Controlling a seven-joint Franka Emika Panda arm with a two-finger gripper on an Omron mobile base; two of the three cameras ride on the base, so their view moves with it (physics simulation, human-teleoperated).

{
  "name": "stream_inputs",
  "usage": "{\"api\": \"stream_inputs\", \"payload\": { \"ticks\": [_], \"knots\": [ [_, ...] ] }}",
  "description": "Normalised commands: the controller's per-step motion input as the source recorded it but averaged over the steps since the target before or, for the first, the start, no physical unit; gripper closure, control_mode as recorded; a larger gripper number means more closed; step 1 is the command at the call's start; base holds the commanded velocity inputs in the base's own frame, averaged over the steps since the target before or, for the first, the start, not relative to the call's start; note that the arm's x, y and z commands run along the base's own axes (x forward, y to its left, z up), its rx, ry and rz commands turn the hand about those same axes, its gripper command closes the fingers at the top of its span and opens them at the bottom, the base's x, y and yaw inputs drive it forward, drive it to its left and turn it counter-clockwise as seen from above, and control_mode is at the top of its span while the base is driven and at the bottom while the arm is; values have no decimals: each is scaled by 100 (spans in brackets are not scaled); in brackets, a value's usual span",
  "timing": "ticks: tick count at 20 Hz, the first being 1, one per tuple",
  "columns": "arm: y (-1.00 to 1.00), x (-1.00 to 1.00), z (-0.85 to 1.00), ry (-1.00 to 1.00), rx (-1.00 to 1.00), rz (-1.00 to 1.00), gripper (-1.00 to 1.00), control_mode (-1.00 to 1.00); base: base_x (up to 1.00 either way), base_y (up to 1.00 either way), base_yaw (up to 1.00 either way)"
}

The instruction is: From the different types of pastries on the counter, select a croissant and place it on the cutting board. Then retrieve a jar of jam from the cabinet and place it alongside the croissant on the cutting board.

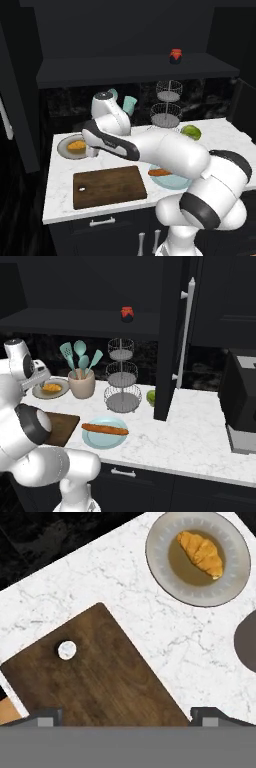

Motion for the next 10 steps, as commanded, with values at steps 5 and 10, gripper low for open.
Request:
{"api": "stream_inputs", "payload": {
  "ticks": [5,10],
  "knots": [
    [22,53,-26,1,-1,6,-100,-100,0,0,0],
    [51,35,-23,9,-13,0,-100,-100,0,0,0]
  ]
}}
